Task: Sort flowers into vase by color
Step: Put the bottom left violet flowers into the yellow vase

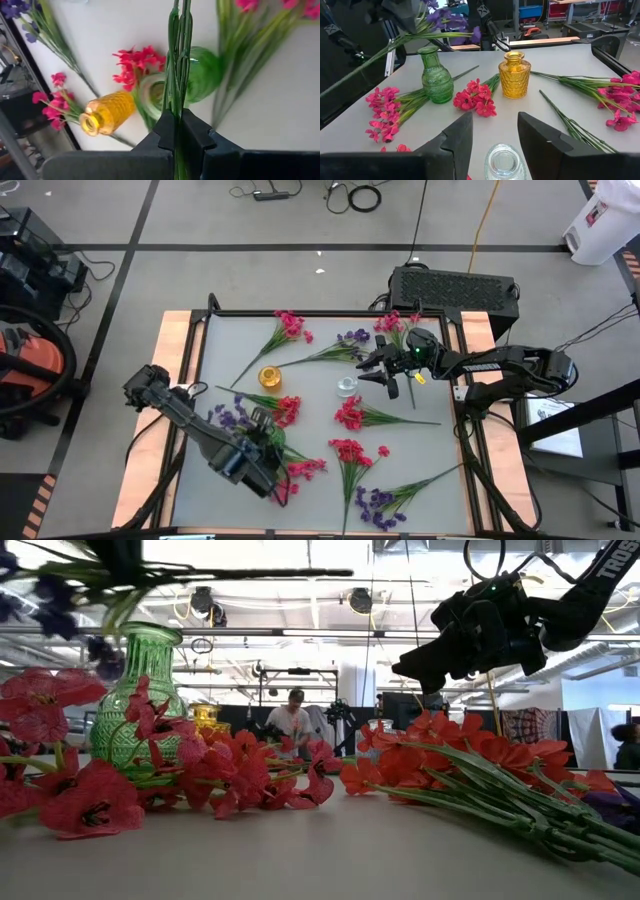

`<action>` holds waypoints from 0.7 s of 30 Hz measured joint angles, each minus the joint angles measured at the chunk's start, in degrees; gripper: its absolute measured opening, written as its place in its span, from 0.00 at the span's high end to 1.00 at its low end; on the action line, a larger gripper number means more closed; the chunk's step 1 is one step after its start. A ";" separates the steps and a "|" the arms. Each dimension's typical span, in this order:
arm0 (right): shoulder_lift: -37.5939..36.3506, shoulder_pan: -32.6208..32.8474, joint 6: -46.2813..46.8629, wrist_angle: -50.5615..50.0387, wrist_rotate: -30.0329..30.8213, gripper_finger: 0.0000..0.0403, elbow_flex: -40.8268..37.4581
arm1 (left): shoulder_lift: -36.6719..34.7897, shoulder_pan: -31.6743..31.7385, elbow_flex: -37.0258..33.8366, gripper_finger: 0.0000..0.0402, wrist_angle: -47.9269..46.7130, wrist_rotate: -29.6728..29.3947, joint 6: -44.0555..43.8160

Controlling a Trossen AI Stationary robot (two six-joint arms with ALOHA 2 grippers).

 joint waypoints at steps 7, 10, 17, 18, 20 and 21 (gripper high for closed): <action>0.02 0.00 3.37 0.02 0.02 0.63 0.02 | 0.00 3.64 0.00 0.97 -1.75 -0.45 4.94; 0.01 0.02 7.73 0.41 0.00 0.63 0.00 | 0.00 4.82 0.00 0.97 -1.83 -1.91 7.20; 0.01 0.02 12.61 -0.22 0.02 0.63 0.00 | 0.00 8.13 0.00 0.97 -1.88 -6.30 12.11; 0.00 0.02 12.62 -0.17 0.00 0.63 0.00 | 0.00 8.70 0.00 0.97 -1.92 -6.45 12.64; 0.01 0.11 13.27 -0.13 0.00 0.63 0.02 | 0.00 10.05 0.00 0.97 -1.92 -6.48 13.93; 0.02 0.13 13.73 -0.08 -0.02 0.63 0.02 | 0.00 10.82 0.00 0.97 -1.91 -6.55 14.55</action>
